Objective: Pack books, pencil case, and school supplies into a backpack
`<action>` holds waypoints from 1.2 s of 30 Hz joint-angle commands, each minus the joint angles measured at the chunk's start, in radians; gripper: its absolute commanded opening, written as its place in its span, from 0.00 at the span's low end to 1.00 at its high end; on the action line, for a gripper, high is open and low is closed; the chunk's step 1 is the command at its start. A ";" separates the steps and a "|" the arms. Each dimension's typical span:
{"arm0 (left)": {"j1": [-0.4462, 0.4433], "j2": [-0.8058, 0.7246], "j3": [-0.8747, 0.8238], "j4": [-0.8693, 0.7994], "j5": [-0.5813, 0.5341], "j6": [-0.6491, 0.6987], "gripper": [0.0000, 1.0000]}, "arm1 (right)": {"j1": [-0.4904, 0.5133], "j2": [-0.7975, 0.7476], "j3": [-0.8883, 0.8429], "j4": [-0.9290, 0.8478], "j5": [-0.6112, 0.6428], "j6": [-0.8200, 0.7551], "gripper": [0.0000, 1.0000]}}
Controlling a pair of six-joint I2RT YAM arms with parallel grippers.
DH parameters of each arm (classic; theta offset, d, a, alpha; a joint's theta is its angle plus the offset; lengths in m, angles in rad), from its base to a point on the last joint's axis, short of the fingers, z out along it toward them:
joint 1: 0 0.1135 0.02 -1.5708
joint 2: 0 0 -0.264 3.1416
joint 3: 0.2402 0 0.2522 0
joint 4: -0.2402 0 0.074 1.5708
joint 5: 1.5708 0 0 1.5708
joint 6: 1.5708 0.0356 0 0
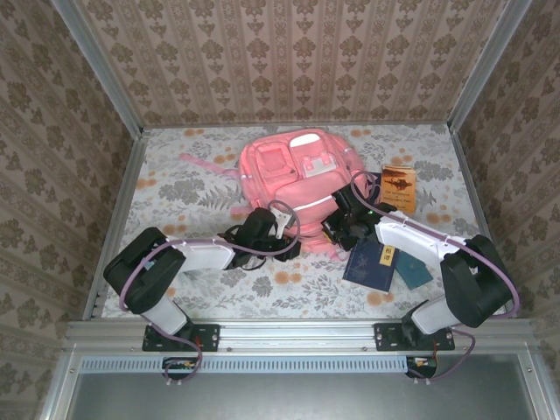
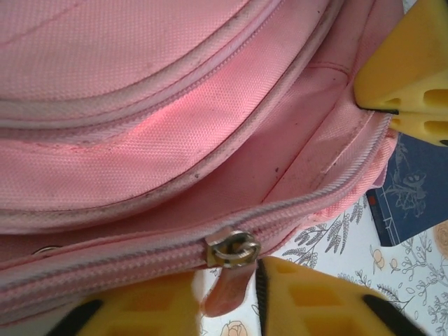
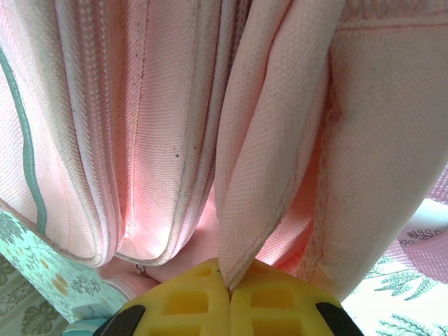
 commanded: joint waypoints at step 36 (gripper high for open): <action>0.373 -0.024 0.122 -0.488 -0.340 0.102 0.00 | -0.005 0.164 0.187 0.022 -0.009 -0.194 0.00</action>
